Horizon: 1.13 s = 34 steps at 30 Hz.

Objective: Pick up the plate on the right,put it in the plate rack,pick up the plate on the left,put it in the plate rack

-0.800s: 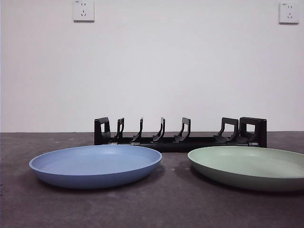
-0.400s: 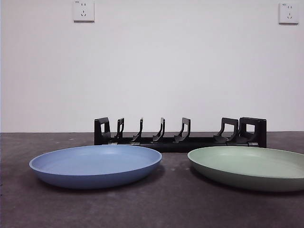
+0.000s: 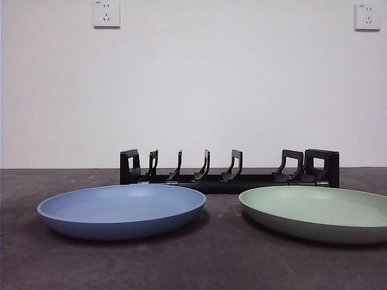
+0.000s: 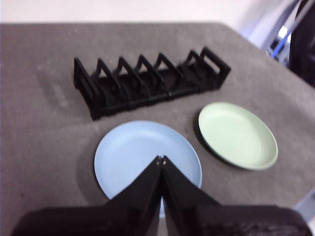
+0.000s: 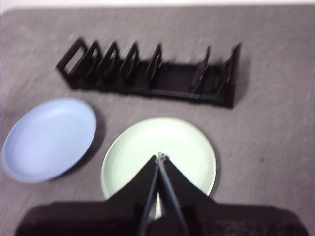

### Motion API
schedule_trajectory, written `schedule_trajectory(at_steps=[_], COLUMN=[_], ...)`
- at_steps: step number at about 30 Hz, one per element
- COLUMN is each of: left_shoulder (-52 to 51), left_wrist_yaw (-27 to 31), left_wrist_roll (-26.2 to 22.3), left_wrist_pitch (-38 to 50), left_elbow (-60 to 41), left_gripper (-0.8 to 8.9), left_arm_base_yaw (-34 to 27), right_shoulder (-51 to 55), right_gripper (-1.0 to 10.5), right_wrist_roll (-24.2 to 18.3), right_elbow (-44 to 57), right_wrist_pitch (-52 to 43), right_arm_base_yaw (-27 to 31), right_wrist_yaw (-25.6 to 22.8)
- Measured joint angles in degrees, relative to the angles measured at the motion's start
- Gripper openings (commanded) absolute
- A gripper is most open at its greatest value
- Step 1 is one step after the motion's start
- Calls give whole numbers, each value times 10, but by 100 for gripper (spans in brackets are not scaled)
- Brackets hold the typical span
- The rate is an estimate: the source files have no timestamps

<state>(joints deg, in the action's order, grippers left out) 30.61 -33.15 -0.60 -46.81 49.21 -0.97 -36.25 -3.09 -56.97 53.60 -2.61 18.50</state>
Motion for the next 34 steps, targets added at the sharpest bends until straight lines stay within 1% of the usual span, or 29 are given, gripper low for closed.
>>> schedule_trajectory(at_steps=[5,10,12,13,14,15,16,17,21,27,30,32,34], left_shoulder=[38,49,55,58,61,62,63,65,82,108,126,142,156], left_wrist_yaw=[-1,0,0,0,-1,0,-1,-1,-1,-21,-56,-59,-59], left_wrist_roll=[-33,-39,-39,-39,-39,-39,-39,-39,-39,-50,-59,-63,-63], left_wrist_pitch=[-67,-77,-77,-77,-77,-76,-75,-71,-53,-33,-6,4,22], left_elbow=[64,76,76,76,76,76,76,76,76,76,76,76,76], left_gripper=[-6,-4,22,118,287,503,664,711,713,711,711,711,711], left_arm_base_yaw=[7,21,21,21,21,22,25,30,57,102,133,150,169], right_shoulder=[-51,-65,-65,-65,-65,-65,-65,-65,-65,-83,-120,-156,-197], right_gripper=[-11,2,19,100,223,356,469,540,546,542,539,536,536], right_wrist_roll=[-31,-40,-40,-40,-40,-40,-40,-40,-40,-39,-36,-35,-32], right_elbow=[-58,-66,-66,-67,-67,-68,-68,-68,-68,-68,-69,-69,-69], right_wrist_pitch=[94,99,99,98,98,98,98,98,98,98,98,92,76], right_arm_base_yaw=[0,0,0,0,0,0,0,0,0,0,0,0,0], right_wrist_yaw=[10,10,10,10,10,10,10,10,10,11,10,7,-7])
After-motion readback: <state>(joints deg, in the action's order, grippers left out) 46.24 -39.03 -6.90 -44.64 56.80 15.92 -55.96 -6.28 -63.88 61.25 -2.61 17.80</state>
